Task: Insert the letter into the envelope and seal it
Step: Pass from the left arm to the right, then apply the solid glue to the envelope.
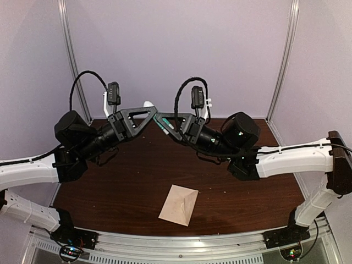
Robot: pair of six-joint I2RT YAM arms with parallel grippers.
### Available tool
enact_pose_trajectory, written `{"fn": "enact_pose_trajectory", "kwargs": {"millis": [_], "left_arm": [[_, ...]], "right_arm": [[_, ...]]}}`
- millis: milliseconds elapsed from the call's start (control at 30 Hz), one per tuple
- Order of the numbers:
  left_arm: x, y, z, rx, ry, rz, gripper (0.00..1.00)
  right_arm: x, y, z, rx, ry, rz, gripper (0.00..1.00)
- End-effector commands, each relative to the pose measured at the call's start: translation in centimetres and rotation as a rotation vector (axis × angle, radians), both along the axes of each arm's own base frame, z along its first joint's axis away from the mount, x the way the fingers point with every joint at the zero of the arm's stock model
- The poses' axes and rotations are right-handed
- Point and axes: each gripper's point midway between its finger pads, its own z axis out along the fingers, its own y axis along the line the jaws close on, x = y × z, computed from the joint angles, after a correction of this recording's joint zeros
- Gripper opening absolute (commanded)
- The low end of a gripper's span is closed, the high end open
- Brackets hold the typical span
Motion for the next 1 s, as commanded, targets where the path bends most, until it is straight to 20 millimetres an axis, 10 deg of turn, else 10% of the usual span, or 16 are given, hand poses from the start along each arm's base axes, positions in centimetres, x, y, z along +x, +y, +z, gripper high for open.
{"fn": "enact_pose_trajectory", "kwargs": {"millis": [0, 233, 333, 667, 967], "left_arm": [[0.1, -0.1, -0.6, 0.008, -0.003, 0.002, 0.13], [1.3, 0.6, -3.3, 0.150, 0.061, 0.092, 0.68], [1.6, 1.1, -6.0, 0.245, 0.112, 0.120, 0.74], [0.7, 1.5, -22.3, 0.719, 0.318, 0.090, 0.29], [-0.1, -1.5, -29.9, 0.877, 0.377, -0.030, 0.16]], "right_arm": [[-0.7, -0.4, 1.5, 0.040, -0.030, 0.020, 0.18], [0.9, -2.6, -0.9, -0.043, 0.008, -0.086, 0.12], [2.3, -3.9, -3.6, -0.149, 0.051, -0.155, 0.10], [6.8, -9.3, -20.0, -1.058, 0.182, -0.406, 0.07], [4.1, -8.2, -27.2, -1.230, 0.275, -0.190, 0.08]]}}
